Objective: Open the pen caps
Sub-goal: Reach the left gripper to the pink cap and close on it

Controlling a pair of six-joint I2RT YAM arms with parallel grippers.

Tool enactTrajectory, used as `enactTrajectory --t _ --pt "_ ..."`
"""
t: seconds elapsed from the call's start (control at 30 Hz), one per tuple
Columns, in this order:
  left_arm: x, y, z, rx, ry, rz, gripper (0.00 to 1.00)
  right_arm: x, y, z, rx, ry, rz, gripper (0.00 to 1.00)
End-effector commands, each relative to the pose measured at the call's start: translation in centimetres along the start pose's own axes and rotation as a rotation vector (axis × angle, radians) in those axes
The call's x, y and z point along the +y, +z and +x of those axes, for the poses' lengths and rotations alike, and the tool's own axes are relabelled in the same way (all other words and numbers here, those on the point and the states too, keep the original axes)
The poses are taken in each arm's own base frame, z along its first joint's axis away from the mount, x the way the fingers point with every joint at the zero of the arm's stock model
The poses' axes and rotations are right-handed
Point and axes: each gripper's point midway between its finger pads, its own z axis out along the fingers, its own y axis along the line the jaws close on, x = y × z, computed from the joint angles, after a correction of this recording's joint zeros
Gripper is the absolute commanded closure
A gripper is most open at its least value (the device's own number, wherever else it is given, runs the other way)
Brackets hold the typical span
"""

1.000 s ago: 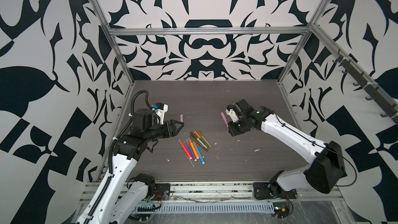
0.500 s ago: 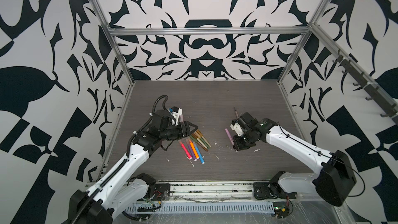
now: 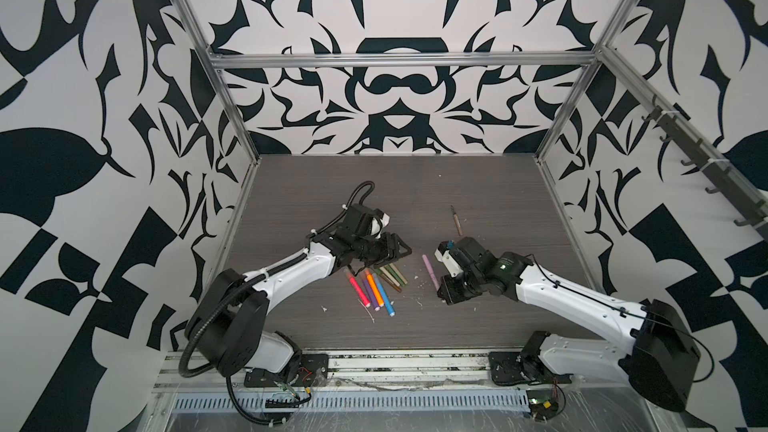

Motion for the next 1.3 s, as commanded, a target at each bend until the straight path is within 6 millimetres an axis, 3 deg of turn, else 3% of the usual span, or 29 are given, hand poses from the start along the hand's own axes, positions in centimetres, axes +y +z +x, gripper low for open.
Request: enactTrajectory --t 0.0,0.3,0.6,0.7,0.87,1.17,1.27 --pt "-1.3 1.0 -0.3 0.019 0.005 0.026 0.44 1.8 0.1 -2.0 -0.074 -0.001 -0.045 1.0" --pt "-0.4 2.7 0.2 0.047 -0.012 -0.011 0.47 3.1 -0.5 -3.0 -0.109 -0.008 -0.079 1.0" --pt "-0.2 4.1 0.2 0.064 -0.019 -0.039 0.47 3.8 -0.4 -2.4 -0.113 -0.02 -0.102 1.0" --pt "-0.2 4.6 0.3 0.069 -0.018 -0.048 0.53 3.8 -0.4 -2.3 -0.12 -0.018 -0.098 1.0" --pt "0.0 5.3 0.7 0.085 -0.026 -0.057 0.72 3.5 -0.7 -2.2 -0.134 -0.018 -0.083 1.0" --pt "-1.0 5.6 1.3 0.094 -0.01 -0.047 0.72 2.9 -1.0 -2.3 -0.154 -0.002 -0.055 1.0" --pt "-1.2 5.6 1.4 0.093 -0.005 -0.044 0.8 2.7 -1.0 -2.3 -0.157 0.003 -0.046 1.0"
